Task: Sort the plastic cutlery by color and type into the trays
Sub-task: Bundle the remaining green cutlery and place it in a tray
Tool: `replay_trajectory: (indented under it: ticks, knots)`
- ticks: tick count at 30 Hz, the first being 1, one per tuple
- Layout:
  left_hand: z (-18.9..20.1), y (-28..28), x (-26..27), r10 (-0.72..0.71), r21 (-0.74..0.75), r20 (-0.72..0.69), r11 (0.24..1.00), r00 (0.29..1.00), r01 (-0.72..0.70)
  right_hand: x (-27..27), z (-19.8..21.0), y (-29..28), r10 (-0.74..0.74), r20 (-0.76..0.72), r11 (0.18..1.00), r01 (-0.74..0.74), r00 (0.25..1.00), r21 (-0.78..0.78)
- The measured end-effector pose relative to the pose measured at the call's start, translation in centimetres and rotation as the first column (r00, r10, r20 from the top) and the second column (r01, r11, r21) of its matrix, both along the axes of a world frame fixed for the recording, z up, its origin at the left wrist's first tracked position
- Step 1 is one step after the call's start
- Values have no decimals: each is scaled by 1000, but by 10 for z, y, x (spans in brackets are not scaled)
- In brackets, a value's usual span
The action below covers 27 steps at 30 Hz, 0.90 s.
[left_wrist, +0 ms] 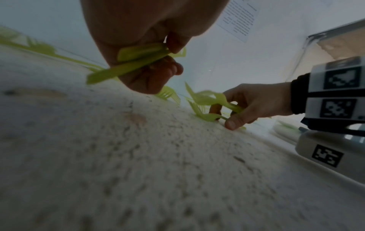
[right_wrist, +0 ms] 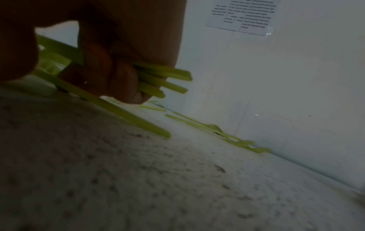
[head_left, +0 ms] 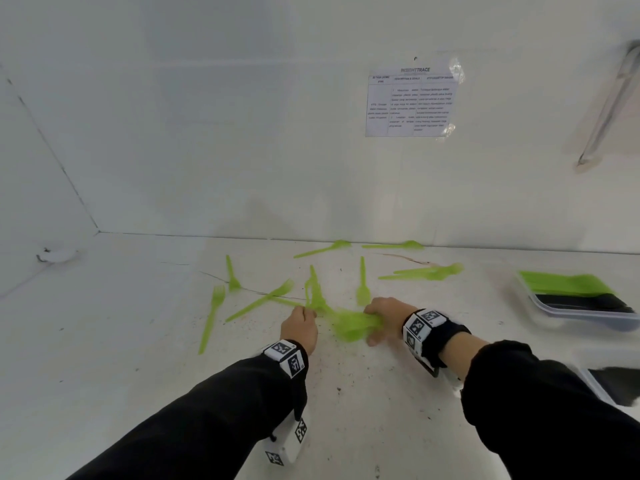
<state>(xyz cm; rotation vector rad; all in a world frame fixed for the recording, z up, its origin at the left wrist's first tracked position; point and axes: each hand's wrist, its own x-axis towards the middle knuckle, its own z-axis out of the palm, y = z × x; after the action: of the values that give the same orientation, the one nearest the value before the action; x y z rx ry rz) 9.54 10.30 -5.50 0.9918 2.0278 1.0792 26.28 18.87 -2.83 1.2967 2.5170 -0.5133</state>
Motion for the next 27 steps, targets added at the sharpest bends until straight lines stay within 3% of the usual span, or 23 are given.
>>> replay_trajectory:
  ticks: [4, 10, 12, 15, 19, 22, 27]
  knots:
    - [10, -4, -10, 44, -18, -102, 999, 994, -46, -3, 0, 2, -65, -2, 998, 65, 998, -3]
    - [29, -3, -54, 76, -123, -292, 986, 954, -117, -11, 11, 3, -158, -180, 987, 161, 971, 3]
    - [33, -2, -73, 83, -188, -346, 970, 935, -156, -20, 11, 0, -218, -288, 976, 210, 933, -59]
    - [34, 2, -100, 79, -266, -393, 944, 916, -195, -46, 11, -5, -401, -437, 912, 310, 805, -267]
    - [31, 4, -132, 75, -355, -449, 899, 890, -255, -96, 7, -7, -488, -448, 872, 399, 749, -283]
    - [26, 1, -151, -7, -396, -470, 895, 882, -203, -138, 4, -10, -511, -462, 859, 408, 725, -310]
    - [11, -2, -180, -113, -518, -465, 839, 878, -167, -194, 2, -9, -489, -400, 872, 421, 775, -250]
